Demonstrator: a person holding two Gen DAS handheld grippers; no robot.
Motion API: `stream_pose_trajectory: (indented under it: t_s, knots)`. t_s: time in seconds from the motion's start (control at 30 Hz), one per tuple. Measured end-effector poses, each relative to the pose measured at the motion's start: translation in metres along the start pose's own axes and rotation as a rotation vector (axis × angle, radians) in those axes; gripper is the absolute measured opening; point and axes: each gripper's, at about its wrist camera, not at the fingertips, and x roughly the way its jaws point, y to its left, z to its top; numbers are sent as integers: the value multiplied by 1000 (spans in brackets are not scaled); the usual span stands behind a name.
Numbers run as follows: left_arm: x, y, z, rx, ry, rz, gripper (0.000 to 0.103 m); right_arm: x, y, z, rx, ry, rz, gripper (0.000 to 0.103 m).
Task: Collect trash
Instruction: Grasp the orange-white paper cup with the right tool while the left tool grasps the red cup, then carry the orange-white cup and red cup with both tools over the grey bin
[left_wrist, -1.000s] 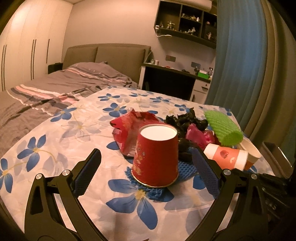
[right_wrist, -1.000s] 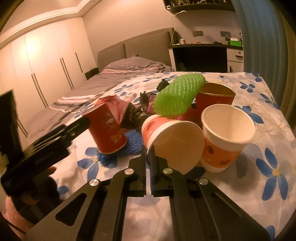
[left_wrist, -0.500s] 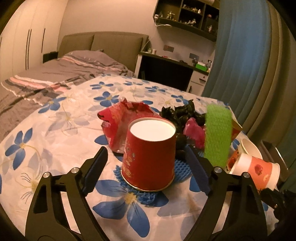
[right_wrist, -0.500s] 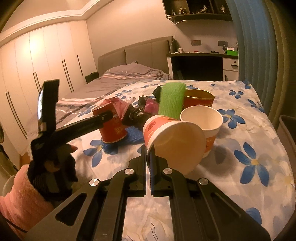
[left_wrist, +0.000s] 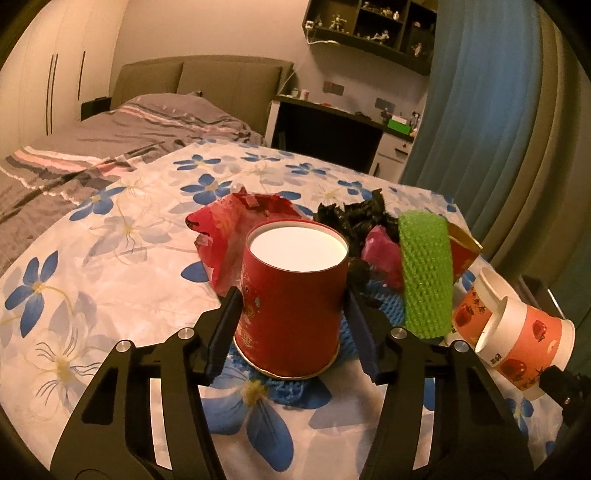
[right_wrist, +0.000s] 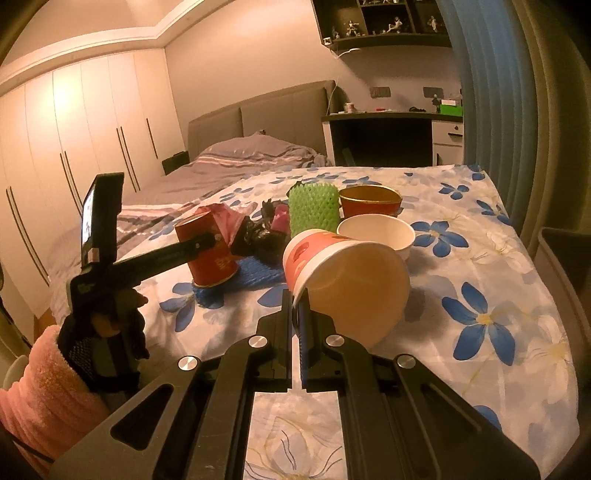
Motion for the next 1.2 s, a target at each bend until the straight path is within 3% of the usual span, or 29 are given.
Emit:
stream_pose_trajectory:
  t_s: [0.57, 1.2]
  knots:
    - [-67, -38, 1, 48, -128, -88, 55, -33, -8, -3, 3, -55, -15, 4]
    - [-85, -123, -6, 175, -166, -219, 55, -78, -43, -5, 35, -141, -120, 4]
